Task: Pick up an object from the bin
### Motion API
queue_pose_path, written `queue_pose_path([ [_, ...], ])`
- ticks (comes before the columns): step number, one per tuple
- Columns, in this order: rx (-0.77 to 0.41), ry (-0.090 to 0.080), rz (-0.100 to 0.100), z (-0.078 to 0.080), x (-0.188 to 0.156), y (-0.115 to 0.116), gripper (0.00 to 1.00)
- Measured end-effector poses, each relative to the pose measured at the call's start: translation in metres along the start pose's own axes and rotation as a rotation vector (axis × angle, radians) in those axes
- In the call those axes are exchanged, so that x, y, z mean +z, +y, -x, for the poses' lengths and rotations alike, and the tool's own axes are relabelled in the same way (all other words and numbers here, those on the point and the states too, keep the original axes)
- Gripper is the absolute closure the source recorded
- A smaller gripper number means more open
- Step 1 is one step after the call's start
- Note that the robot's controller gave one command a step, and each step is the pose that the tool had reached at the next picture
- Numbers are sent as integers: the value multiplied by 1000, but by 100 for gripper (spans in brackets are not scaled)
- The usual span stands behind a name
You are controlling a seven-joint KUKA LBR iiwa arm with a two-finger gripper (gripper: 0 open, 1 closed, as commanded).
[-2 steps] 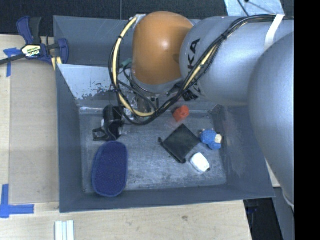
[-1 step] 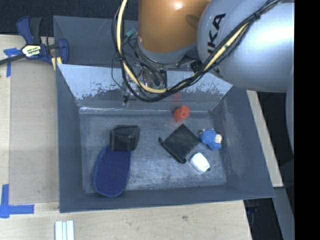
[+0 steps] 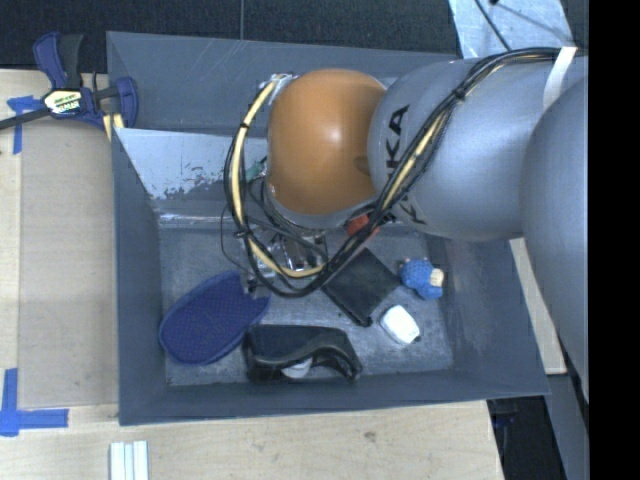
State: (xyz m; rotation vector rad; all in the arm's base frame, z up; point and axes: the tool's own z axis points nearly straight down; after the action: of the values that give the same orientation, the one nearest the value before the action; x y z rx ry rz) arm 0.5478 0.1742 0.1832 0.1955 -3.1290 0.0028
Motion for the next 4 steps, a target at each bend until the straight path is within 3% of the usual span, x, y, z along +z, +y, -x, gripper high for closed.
queue_pose_path([
  [1, 177, -9, 3, -19, 89, 4, 100],
  [2, 167, -17, 4, -25, 87, 5, 100],
  [3, 167, -9, 2, -34, 85, 12, 100],
  [4, 168, -12, 4, -35, 54, 9, 100],
])
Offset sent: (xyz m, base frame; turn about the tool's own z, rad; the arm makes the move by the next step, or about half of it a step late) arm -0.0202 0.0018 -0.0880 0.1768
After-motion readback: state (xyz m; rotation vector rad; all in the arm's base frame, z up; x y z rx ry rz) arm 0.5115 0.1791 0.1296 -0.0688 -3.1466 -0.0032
